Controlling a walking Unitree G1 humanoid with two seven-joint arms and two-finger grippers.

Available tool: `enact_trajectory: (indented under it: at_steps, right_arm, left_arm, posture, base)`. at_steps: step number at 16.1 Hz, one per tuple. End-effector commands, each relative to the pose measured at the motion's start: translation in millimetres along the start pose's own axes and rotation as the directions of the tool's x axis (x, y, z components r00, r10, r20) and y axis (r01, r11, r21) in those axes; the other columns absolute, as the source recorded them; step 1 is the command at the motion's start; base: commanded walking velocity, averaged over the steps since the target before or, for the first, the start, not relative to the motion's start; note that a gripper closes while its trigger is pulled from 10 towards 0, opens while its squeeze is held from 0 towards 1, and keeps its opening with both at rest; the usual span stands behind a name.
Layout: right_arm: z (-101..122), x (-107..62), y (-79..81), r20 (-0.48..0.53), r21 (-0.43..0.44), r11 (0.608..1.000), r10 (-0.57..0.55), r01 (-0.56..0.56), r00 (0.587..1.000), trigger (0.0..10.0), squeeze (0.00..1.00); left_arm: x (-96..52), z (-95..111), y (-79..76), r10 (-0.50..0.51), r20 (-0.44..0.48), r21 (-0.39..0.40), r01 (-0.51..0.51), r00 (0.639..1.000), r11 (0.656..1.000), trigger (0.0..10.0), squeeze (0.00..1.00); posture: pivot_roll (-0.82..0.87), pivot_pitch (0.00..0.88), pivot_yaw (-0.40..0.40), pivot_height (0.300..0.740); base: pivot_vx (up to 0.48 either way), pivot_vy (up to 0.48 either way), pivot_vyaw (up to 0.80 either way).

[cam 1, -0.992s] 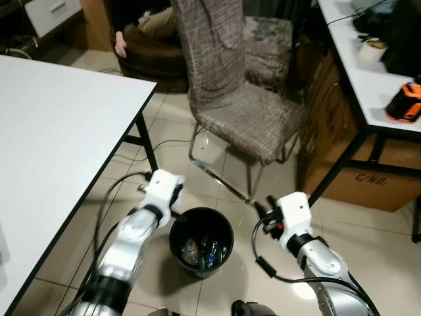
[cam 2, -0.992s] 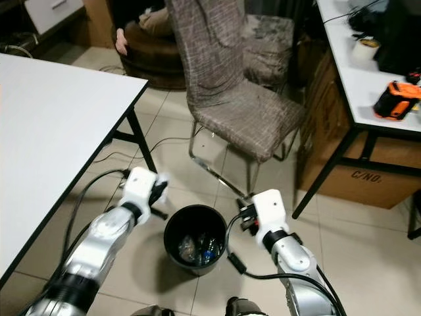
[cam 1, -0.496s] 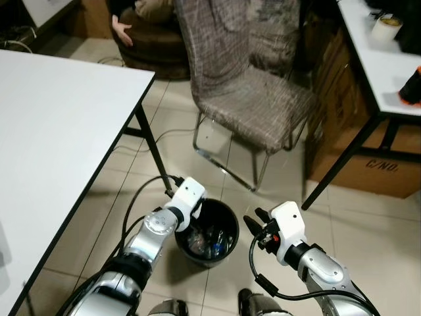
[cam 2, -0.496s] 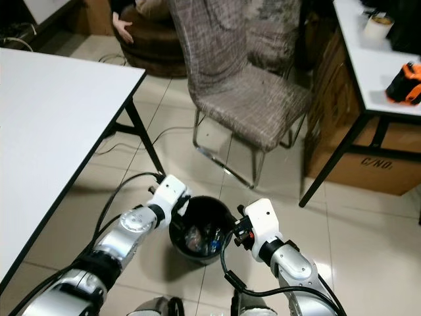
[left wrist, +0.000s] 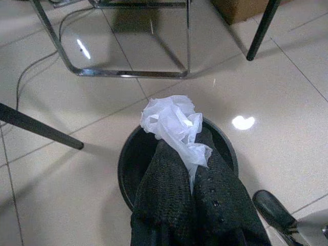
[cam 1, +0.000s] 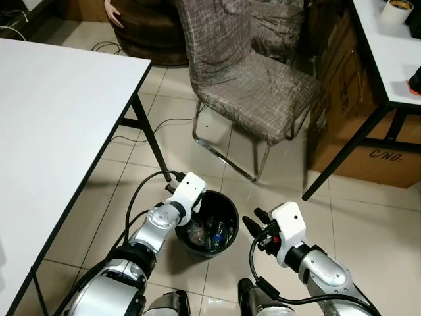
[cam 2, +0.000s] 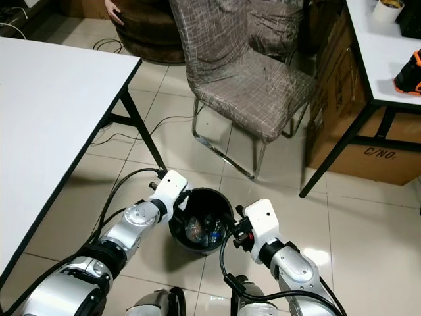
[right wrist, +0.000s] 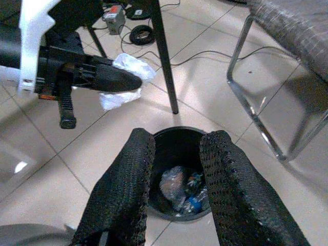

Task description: Picking trash to rubbish bin

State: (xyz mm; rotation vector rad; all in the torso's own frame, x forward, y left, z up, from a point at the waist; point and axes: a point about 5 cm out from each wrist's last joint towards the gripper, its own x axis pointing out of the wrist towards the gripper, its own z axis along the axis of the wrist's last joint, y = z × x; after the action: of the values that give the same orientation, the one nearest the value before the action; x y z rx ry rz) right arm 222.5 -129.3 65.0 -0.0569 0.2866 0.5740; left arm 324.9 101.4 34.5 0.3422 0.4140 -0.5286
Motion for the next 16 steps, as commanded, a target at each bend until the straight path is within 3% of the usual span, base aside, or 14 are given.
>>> enact_trajectory:
  at_steps: [1, 11, 12, 13, 16]
  right_arm:
    - [0.1, -1.9, 5.5, 0.001, 0.016, 0.999, 0.035, -0.035, 0.999, 10.0, 0.00]
    - [6.9, -2.6, 9.4, 0.040, 0.000, 0.998, 0.063, -0.063, 0.997, 10.0, 0.00]
    - [7.1, -2.7, 9.1, 0.041, -0.001, 0.998, 0.063, -0.063, 0.997, 10.0, 0.00]
    - [7.2, -2.8, 8.9, 0.043, 0.000, 0.998, 0.062, -0.062, 0.997, 10.0, 0.00]
    - [7.5, -3.1, 8.0, 0.046, -0.001, 0.998, 0.057, -0.057, 0.997, 10.0, 0.00]
  left_arm:
    - [0.2, -1.0, 0.7, 0.012, -0.001, -0.008, -0.012, 1.000, 1.000, 10.0, 0.00]
    - [3.3, 5.4, 0.1, 0.036, 0.026, -0.002, -0.036, 0.999, 0.999, 10.0, 0.00]
    - [3.6, 6.1, -0.8, 0.029, 0.030, -0.008, -0.029, 0.999, 1.000, 10.0, 0.56]
    - [3.9, 6.6, -1.3, 0.028, 0.034, -0.018, -0.027, 0.999, 0.999, 10.0, 1.00]
    - [4.6, 7.8, -4.0, 0.013, 0.041, -0.029, -0.012, 0.999, 0.999, 10.0, 1.00]
  posture:
    - [-0.11, 0.252, 0.054, 0.740]
    - [-0.11, 0.257, 0.049, 0.740]
    - [-0.11, 0.258, 0.048, 0.740]
    - [-0.11, 0.258, 0.048, 0.740]
    - [-0.11, 0.257, 0.049, 0.740]
  base:
    - [0.000, 0.000, 0.00]
    - [0.000, 0.000, 0.00]
    - [0.000, 0.000, 0.00]
    - [0.000, 0.000, 0.00]
    - [0.000, 0.000, 0.00]
